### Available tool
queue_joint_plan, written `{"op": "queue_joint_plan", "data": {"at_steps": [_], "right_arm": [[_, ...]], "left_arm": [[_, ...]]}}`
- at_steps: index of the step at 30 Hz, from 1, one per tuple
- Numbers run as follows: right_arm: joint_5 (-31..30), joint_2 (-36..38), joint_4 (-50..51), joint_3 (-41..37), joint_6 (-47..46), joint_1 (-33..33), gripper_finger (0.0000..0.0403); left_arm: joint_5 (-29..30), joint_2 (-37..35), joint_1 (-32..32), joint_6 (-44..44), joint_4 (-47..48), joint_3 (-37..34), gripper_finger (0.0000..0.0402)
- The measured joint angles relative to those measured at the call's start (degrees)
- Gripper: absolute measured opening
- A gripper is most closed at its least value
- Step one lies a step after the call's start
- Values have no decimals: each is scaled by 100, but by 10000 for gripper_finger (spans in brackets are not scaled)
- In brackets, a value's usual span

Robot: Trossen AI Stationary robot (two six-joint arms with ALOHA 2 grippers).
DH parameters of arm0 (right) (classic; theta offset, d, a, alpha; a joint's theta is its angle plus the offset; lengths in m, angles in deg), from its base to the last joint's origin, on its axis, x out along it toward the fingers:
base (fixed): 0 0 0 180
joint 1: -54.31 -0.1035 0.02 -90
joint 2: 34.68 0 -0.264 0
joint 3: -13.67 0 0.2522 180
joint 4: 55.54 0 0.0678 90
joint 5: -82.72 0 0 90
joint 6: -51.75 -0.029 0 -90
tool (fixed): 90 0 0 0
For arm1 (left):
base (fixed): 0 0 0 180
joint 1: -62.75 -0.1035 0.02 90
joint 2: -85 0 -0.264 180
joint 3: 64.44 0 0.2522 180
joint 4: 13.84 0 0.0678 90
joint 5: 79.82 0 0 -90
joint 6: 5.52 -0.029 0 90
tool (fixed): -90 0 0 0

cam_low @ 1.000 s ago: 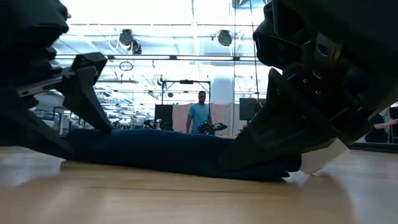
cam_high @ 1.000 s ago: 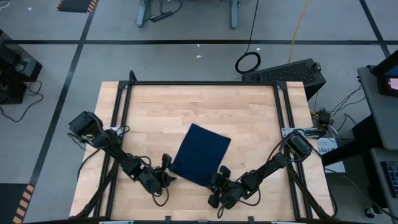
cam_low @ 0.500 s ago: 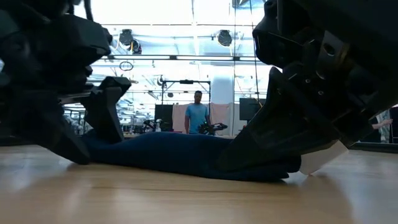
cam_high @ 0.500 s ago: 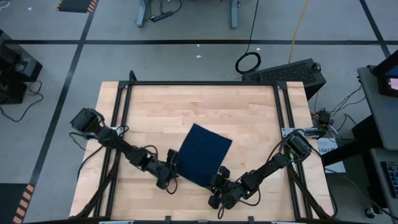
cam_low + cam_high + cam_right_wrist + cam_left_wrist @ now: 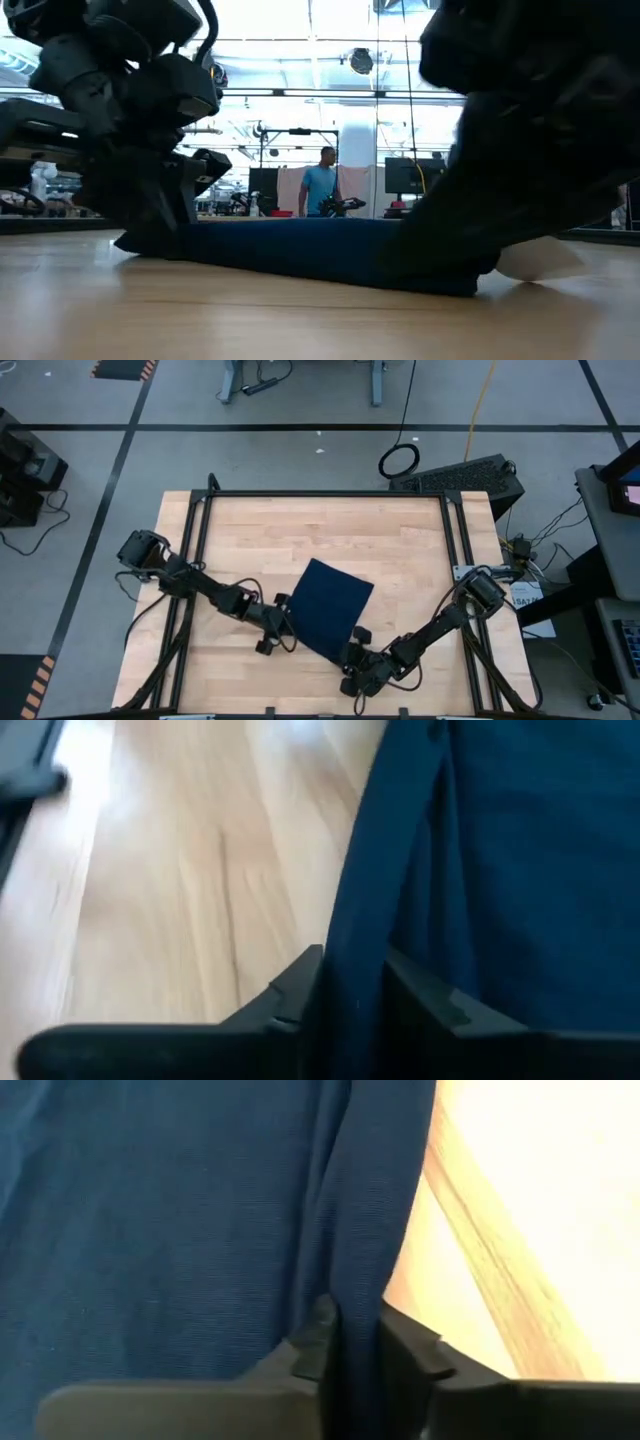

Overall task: Roll towel
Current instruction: Roll the dark blue towel

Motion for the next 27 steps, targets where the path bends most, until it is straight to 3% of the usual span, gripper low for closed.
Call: {"op": "queue_joint_plan", "data": {"at_steps": [6, 12, 21, 27], "right_arm": [[-19, 646, 728, 4, 1270, -319, 143], [-770, 755, 727, 3, 2366, -892, 188], [-1900, 69, -125, 12, 3199, -1205, 224], [-2076, -249, -470, 22, 3657, -975, 218]], "left_arm": [[-486, -33, -157, 526, -29, 5, 15], [-1069, -20, -299, 1567, 29, 124, 25], [-2039, -14, -604, 3015, 7, 138, 27], [-2567, -7, -706, 3411, -99, 136, 28]]}}
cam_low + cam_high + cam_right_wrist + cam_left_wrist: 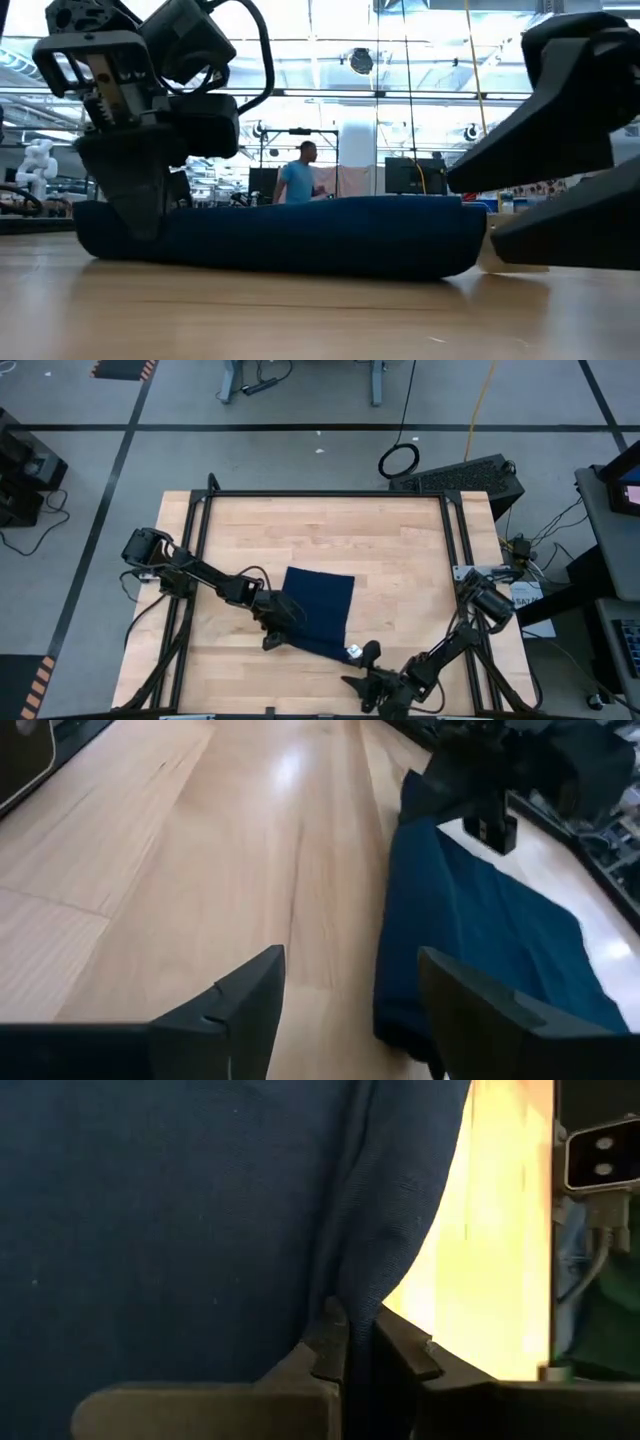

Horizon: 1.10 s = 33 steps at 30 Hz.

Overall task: Roll towel
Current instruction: Roll the dark blue towel

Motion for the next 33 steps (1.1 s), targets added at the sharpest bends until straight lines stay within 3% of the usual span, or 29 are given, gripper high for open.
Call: {"op": "queue_joint_plan", "data": {"at_steps": [8, 16, 25, 33], "right_arm": [[36, -39, -453, 7, 829, 213, 203], [193, -44, -278, 2, 153, 635, 201], [875, -44, 186, 2, -719, 1108, 201], [1132, -33, 423, 13, -1223, 1298, 200]], "left_arm": [[-134, -5, -37, 203, -42, 0, 28], [-175, -11, -35, 185, -46, 2, 28], [-180, -20, -28, 3, -13, -11, 28], [-216, -22, -22, -112, 181, -15, 29]]}}
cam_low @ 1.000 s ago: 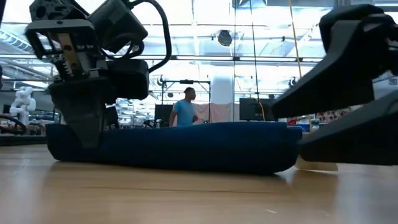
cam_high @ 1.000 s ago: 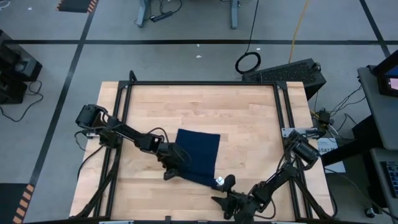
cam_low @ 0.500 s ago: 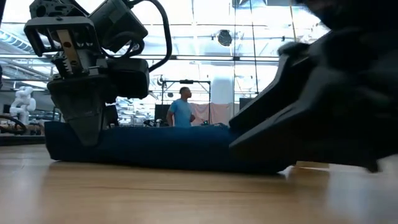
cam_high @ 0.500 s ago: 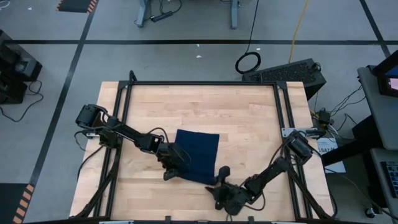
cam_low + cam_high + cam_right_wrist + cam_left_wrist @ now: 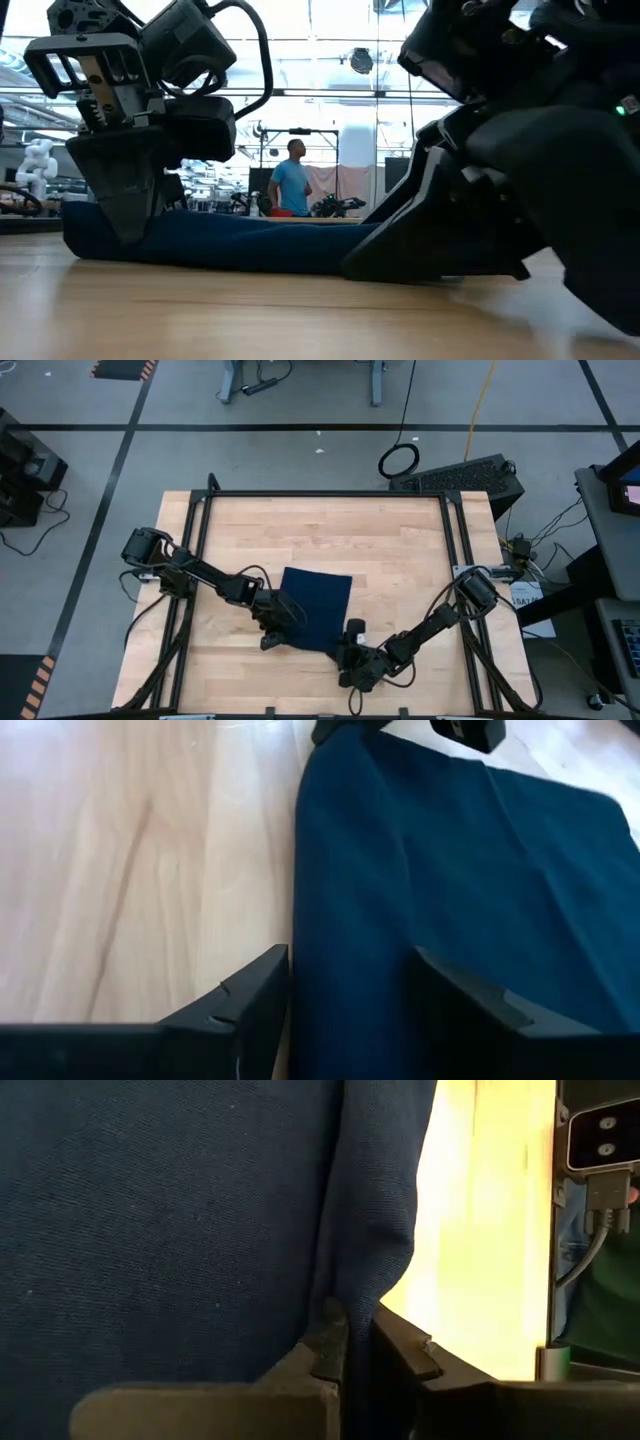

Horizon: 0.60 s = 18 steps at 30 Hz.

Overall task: Roll towel
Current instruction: Roll the dark blue towel

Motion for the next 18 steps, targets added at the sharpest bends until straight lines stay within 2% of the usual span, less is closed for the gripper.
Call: {"op": "queue_joint_plan", "data": {"at_steps": [4, 7, 13, 18], "right_arm": [[38, 0, 65, 2, -161, 2, 179], [280, 3, 88, 2, -234, 45, 150], [817, 9, 107, -4, -522, 163, 92], [888, 4, 100, -4, -627, 175, 61]], "left_arm": [[164, 0, 46, -27, -2, -2, 32], [400, -4, 95, -46, -26, -2, 52], [497, -87, 114, -56, -137, -9, 135], [470, -529, 112, -279, 8, -9, 200]]}}
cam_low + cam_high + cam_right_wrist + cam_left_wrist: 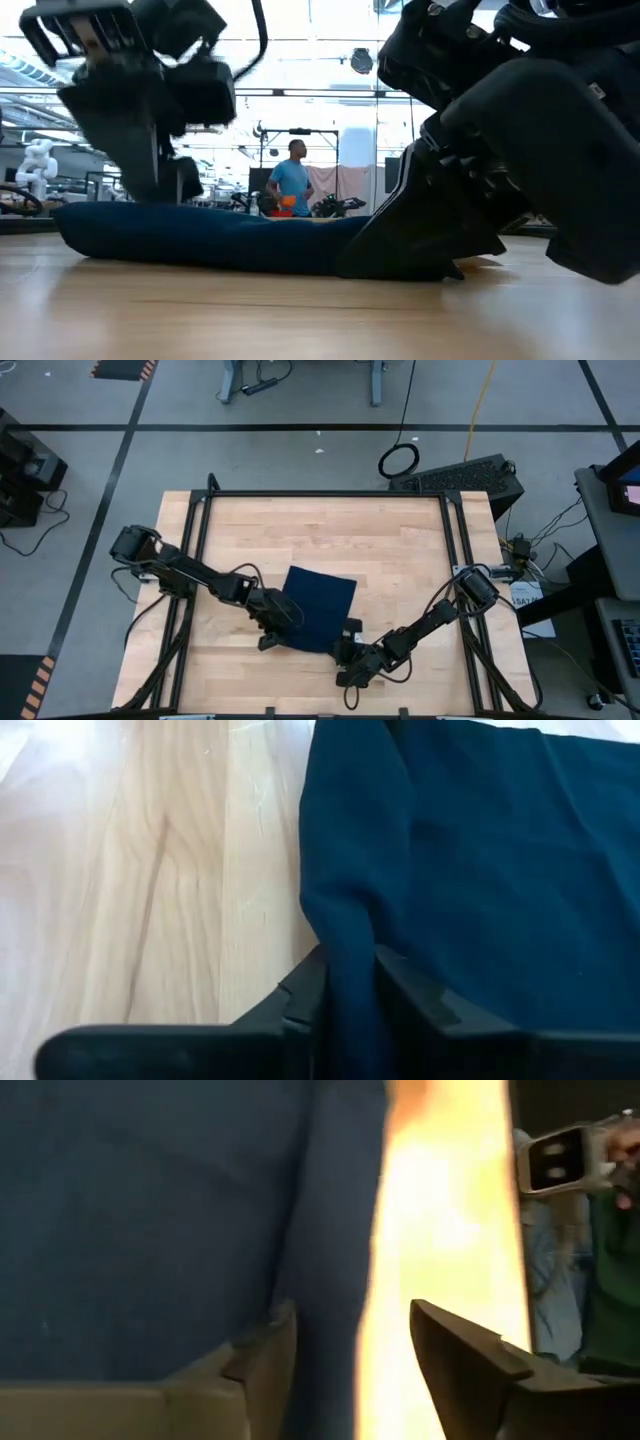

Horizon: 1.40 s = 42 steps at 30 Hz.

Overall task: Roll towel
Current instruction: Roll the dark blue towel

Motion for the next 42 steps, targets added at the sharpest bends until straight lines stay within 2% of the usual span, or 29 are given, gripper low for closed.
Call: {"op": "queue_joint_plan", "data": {"at_steps": [4, 6, 9, 14, 18, 22, 29, 34, 37, 42], "right_arm": [[43, -2, 2, 0, -273, 7, 46], [98, 0, 21, 0, -505, 16, 41], [104, 0, 28, -2, -997, 15, 37], [141, 0, 26, -4, -1545, -15, 36], [188, 0, 8, -8, -1801, -39, 36], [388, 2, -30, -4, -1928, -48, 36], [967, 16, -110, 0, -2293, 8, 36], [1054, 17, -156, 0, -2380, 10, 36], [1148, 17, -187, 0, -2379, 9, 36], [1299, 17, -274, -2, -2217, 9, 36]], "left_arm": [[5, -618, 2, -404, 381, 0, 221], [248, -920, 38, -703, 402, 0, 223], [1327, -1149, 424, -1247, 220, 0, 224], [2918, -926, 1402, -2396, -49, 2, 224], [3966, -515, 2036, -2580, -164, 2, 224], [4937, -55, 2391, -2622, -118, 0, 224], [5039, 539, 2474, -2836, -288, 0, 224], [5017, 588, 2471, -2893, -488, 2, 218], [4962, 590, 2478, -2872, -710, 15, 191], [4583, 588, 2434, -2582, -708, 94, 114]]}}
